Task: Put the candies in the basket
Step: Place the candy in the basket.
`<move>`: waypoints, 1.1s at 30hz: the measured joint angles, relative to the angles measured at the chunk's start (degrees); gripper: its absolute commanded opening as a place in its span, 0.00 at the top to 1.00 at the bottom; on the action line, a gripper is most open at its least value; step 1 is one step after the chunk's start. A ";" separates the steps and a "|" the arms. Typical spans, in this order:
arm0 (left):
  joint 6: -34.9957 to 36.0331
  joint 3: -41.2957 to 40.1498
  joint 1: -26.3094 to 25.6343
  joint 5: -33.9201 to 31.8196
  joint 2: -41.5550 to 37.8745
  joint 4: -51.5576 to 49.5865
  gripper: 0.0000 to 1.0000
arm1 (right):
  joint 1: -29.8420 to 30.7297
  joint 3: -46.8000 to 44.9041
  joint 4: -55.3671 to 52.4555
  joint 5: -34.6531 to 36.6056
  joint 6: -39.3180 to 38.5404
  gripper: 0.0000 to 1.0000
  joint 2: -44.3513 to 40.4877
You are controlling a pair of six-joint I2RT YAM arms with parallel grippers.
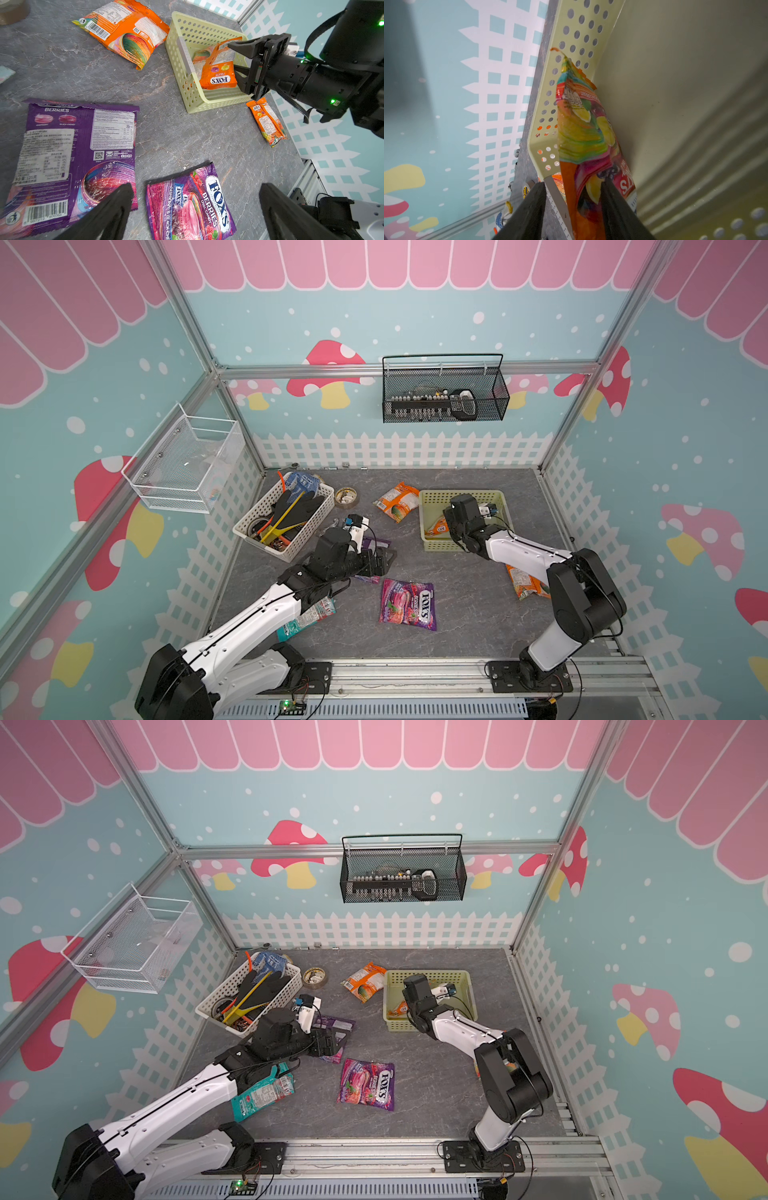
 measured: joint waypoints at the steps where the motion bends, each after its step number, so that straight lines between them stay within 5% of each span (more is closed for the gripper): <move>1: 0.02 -0.02 0.00 0.00 0.00 -0.02 0.01 | 0.00 0.35 -1.20 0.11 -0.07 0.48 0.11; 15: 0.39 -0.28 0.00 0.00 -1.09 -0.02 0.01 | -3.34 3.87 -6.69 -0.26 -11.47 0.46 5.35; 22: 0.42 -0.28 0.00 -0.07 -1.09 -0.02 0.01 | -4.13 6.80 -9.11 -1.14 -15.93 0.29 7.06; 28: 0.42 -0.28 0.00 -0.20 -1.09 -0.04 0.01 | -5.53 10.62 -12.24 -0.09 -23.69 0.31 7.04; 33: 0.59 -0.28 0.00 -0.20 -1.09 -0.04 0.01 | -6.19 13.31 -16.94 1.49 -28.61 0.21 7.02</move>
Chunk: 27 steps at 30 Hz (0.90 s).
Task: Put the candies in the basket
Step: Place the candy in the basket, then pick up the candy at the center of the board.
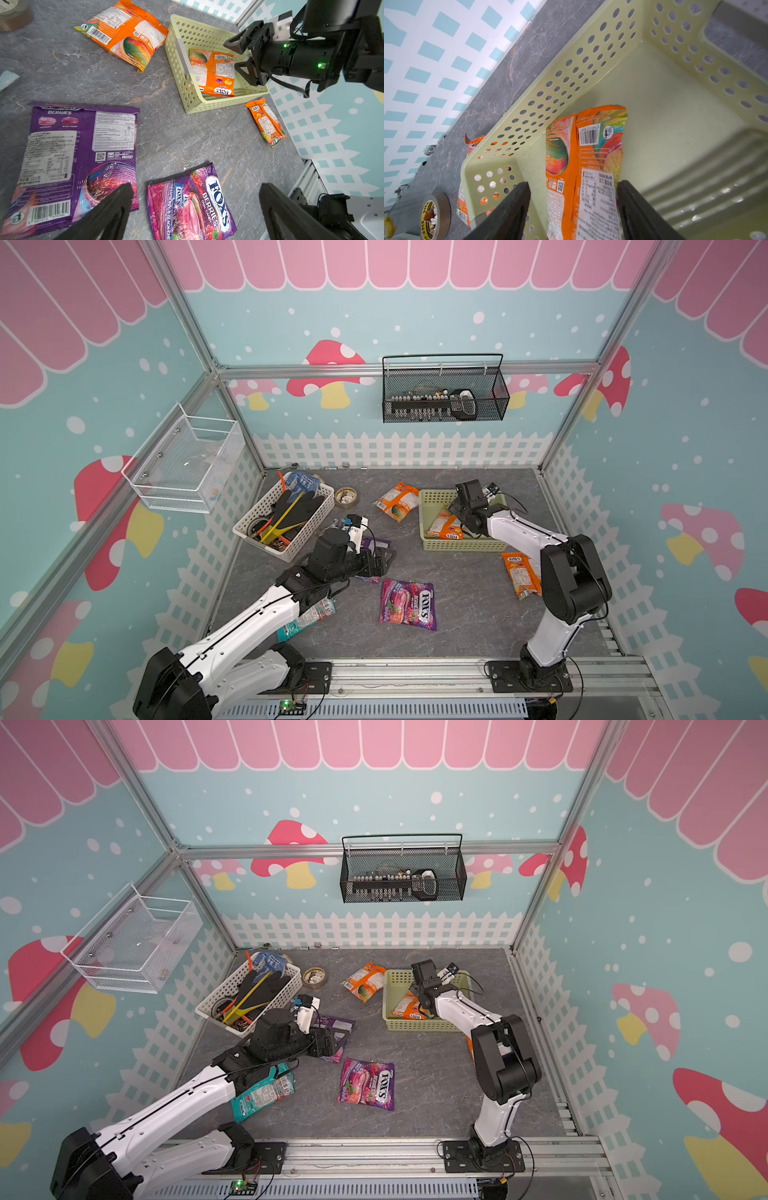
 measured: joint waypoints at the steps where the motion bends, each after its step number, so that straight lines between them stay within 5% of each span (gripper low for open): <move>1: 0.02 0.00 0.00 -0.02 0.00 -0.02 0.01 | -0.02 0.66 -1.14 0.35 -0.57 0.19 -0.07; 14: 0.24 0.68 0.04 0.55 0.90 -3.10 0.01 | 1.18 4.33 -17.38 -1.64 -14.12 0.09 -10.82; 21: -1.84 0.59 0.04 7.69 2.54 -3.74 0.28 | 1.46 -2.93 -27.71 -3.13 -14.05 0.14 -18.12; 27: -4.26 -2.86 -0.48 12.00 3.65 -4.28 0.31 | 5.33 -11.65 -27.63 -11.08 -19.98 0.24 -25.20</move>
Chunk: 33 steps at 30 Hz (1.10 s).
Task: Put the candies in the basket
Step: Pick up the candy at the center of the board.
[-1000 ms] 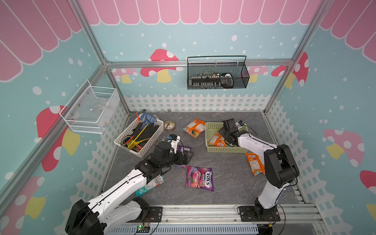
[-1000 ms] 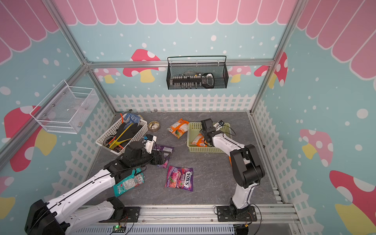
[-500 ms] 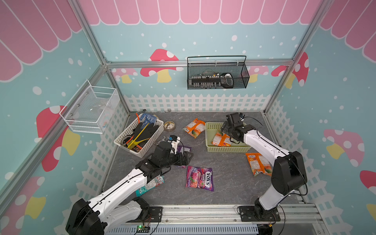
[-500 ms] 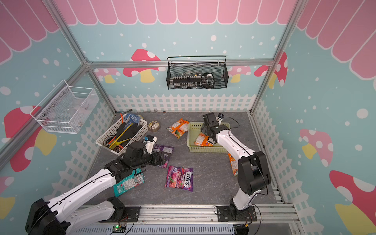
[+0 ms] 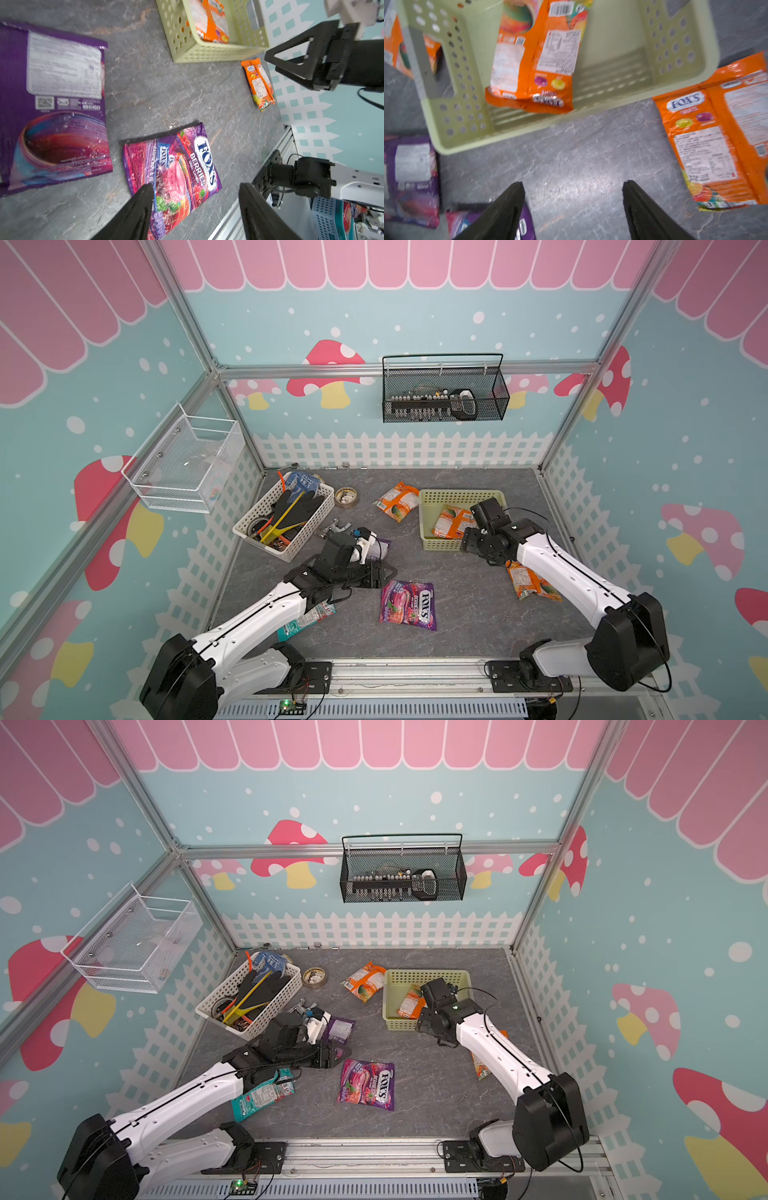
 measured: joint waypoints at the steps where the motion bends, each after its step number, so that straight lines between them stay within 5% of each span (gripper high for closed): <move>1: -0.17 -0.55 -0.04 0.28 0.00 -0.22 0.31 | 1.16 -0.96 0.68 -1.44 -0.66 0.25 -1.03; 8: -0.26 -1.25 -0.07 -0.17 0.00 -1.36 0.33 | 11.93 -13.07 14.51 -16.33 -2.67 0.36 -4.74; 13: -0.26 -1.29 -0.02 -0.57 1.55 -1.29 0.35 | 14.10 -17.70 21.90 -21.29 -3.78 0.45 -0.42; 22: -0.52 -2.10 -0.02 -0.96 2.47 -0.35 0.42 | 14.14 -21.16 30.10 -25.11 -4.61 0.41 7.26; 33: -5.18 -10.12 -0.17 0.74 8.35 7.63 0.68 | 14.10 -23.74 39.93 -29.16 -4.48 0.39 8.90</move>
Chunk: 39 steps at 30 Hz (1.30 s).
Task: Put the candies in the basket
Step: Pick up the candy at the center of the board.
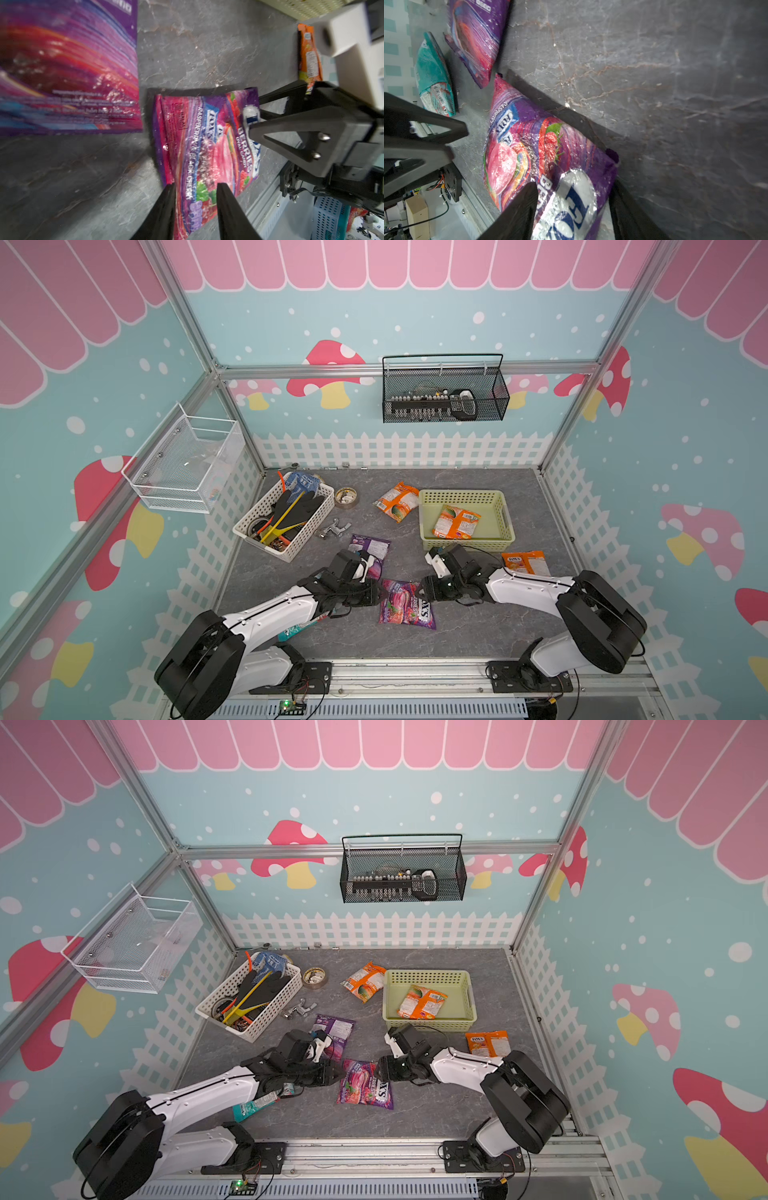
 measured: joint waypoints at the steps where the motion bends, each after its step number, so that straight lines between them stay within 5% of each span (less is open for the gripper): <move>1: -0.26 -0.48 -0.09 -0.02 0.85 0.44 0.70 | 0.00 -0.39 0.98 -0.50 0.15 0.39 0.00; 7: -1.29 -1.64 -0.83 -0.28 4.22 2.84 0.71 | -0.07 -2.58 5.35 -3.21 1.53 0.51 -0.02; 15: -1.38 -1.84 -1.33 -0.26 5.75 5.62 0.71 | -0.39 -3.34 6.34 -3.54 2.47 1.00 -1.18; 25: -1.33 -1.46 -1.27 -1.97 -0.07 2.97 0.61 | -0.39 1.60 1.79 -4.74 0.48 1.00 -10.10; 33: 4.52 8.41 0.57 -6.84 -10.19 -2.71 0.28 | -1.60 20.00 -10.16 -4.24 -4.61 1.00 -13.35; 39: 10.62 14.23 0.63 -9.49 -14.16 -5.95 0.01 | -9.84 33.73 -18.32 -5.01 -8.52 1.00 -11.72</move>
